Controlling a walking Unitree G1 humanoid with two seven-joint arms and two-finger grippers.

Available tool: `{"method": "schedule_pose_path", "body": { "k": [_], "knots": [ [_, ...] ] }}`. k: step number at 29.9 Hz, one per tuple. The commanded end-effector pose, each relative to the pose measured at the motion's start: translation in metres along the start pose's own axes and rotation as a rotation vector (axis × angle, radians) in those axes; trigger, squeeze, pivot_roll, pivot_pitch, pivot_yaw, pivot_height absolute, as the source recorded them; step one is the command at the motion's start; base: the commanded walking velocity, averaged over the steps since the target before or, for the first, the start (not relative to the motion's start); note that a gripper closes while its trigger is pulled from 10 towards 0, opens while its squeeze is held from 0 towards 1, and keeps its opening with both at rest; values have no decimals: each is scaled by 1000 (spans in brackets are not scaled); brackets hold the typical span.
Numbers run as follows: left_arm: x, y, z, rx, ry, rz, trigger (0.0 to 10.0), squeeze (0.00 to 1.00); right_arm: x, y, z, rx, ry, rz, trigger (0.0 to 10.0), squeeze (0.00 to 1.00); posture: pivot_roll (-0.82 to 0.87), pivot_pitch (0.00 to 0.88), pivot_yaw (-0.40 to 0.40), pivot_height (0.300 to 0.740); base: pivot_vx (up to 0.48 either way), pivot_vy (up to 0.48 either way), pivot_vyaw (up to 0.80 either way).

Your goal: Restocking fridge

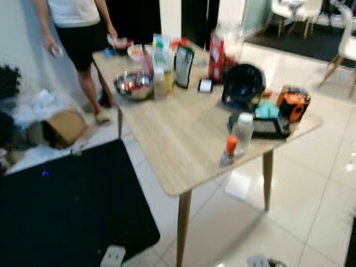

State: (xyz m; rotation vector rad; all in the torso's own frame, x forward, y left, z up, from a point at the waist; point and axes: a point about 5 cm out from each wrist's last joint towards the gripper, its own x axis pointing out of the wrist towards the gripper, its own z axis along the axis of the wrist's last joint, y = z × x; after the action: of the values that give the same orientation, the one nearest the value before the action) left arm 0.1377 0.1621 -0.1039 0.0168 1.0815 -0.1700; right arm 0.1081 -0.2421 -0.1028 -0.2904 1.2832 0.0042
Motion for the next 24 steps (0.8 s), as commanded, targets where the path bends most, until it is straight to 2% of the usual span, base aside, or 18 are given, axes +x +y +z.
{"method": "schedule_pose_path", "body": {
  "k": [1,15,24],
  "knots": [
    [-2,3,-8,2,27,7,10000,0,0,-3,10,-5,-28,-8,10000,0,-57,0,1,740,0,0,0],
    [-2,4,-9,3,28,8,10000,0,0,0,10,6,-39,18,10000,0,-58,0,2,740,0,0,0],
    [-2,3,-9,6,29,6,10000,0,0,2,11,11,-42,39,10000,0,-59,0,1,740,0,0,710]
  ]
}}
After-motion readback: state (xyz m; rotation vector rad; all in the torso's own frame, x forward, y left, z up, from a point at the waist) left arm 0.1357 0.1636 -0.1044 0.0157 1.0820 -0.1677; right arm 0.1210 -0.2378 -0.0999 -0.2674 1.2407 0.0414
